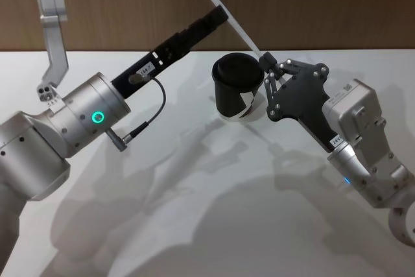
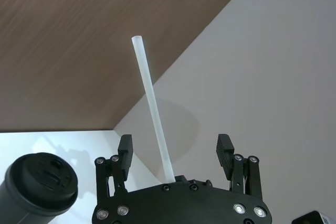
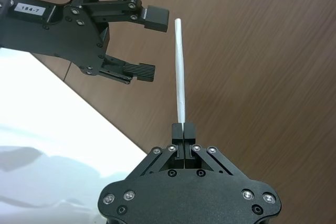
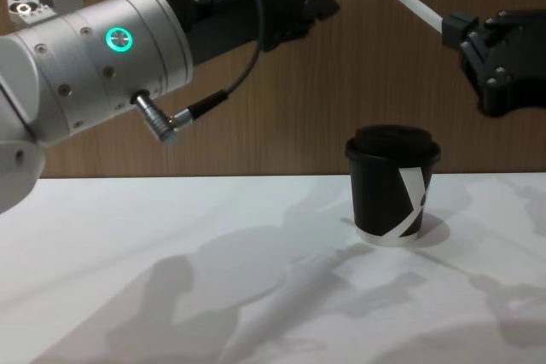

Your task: Pick up the straw with one hand, pass it to the other hand, and insert it into the cup.

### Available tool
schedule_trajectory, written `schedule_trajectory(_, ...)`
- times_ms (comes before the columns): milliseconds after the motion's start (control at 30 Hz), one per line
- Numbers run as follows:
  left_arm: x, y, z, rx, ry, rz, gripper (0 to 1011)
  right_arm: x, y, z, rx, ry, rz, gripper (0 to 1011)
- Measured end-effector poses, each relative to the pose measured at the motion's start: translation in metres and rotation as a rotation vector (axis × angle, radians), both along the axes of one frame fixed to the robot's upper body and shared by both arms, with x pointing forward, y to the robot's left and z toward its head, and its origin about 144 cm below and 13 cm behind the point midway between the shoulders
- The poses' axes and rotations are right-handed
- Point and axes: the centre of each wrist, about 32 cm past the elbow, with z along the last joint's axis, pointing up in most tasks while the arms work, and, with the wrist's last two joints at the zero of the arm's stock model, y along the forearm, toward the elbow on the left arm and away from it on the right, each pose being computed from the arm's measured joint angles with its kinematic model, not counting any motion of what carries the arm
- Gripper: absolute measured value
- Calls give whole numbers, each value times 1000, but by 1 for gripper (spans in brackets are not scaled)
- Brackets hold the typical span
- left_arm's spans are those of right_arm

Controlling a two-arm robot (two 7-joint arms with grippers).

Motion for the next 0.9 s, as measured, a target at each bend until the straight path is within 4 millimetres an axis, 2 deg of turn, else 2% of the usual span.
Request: schedule_trajectory(900, 12, -19, 0, -56, 32, -51, 1002, 0, 0, 0, 0, 0, 0, 10)
